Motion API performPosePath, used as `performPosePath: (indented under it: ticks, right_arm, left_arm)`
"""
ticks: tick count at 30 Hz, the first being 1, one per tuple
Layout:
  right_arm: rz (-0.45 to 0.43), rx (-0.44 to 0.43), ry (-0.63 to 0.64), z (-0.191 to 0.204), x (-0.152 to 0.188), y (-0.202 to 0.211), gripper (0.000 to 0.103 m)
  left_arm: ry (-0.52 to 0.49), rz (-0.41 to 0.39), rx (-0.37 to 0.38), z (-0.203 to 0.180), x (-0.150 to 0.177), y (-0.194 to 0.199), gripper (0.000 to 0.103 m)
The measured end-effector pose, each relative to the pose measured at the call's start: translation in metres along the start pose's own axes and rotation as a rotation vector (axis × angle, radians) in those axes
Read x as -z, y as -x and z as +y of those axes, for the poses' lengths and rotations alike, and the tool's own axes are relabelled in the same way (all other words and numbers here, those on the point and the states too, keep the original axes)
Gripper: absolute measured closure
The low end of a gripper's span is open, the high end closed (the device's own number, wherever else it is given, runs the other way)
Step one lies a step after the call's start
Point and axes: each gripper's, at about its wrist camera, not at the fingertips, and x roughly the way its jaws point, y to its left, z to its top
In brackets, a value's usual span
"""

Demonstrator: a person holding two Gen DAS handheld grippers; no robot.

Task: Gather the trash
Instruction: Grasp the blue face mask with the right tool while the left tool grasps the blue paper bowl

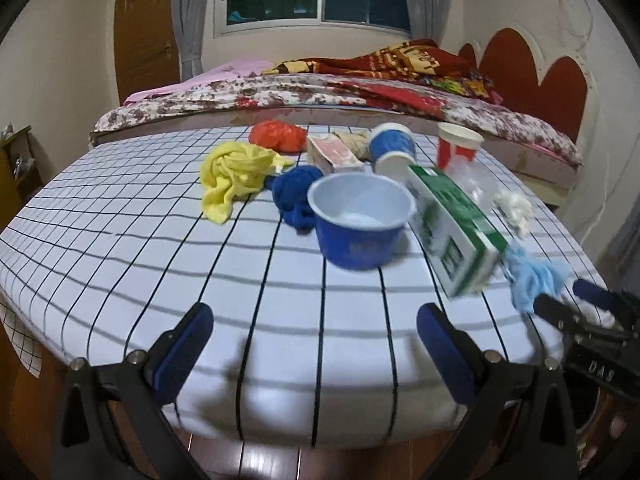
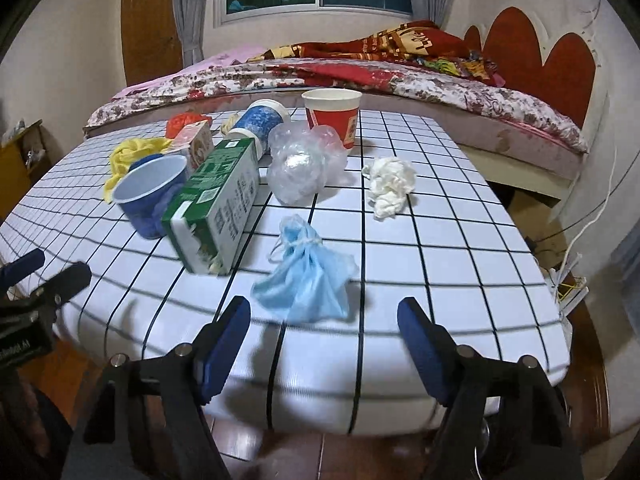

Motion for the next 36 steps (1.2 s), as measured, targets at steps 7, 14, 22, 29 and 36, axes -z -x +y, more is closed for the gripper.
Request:
performPosePath:
  ticks: [7, 14, 22, 29, 36]
  right_arm:
    - [0.017, -0.028, 0.006, -0.004, -0.009, -0.023, 0.04]
    - [0.024, -0.031, -0.008, -0.017, -0.023, -0.043, 0.067]
    - [0.03, -0.034, 0.003, -0.019, -0.028, -0.045, 0.059]
    - [-0.009, -0.032, -0.003, -0.024, -0.042, -0.048, 0.026]
    - [0.022, -0.054, -0.016, -0.028, -0.05, -0.063, 0.055]
  left_arm:
    - [0.019, 0.008, 0.017, -0.004, -0.016, -0.028, 0.001]
    - [0.013, 0.011, 0.012, -0.017, -0.033, -0.05, 0.001]
    - [0.014, 0.005, 0.012, -0.013, -0.041, -0.053, 0.001]
    - [0.01, 0.03, 0.018, -0.021, -0.05, -0.067, 0.001]
    - [0.008, 0.045, 0.014, -0.028, -0.057, -0.075, 0.001]
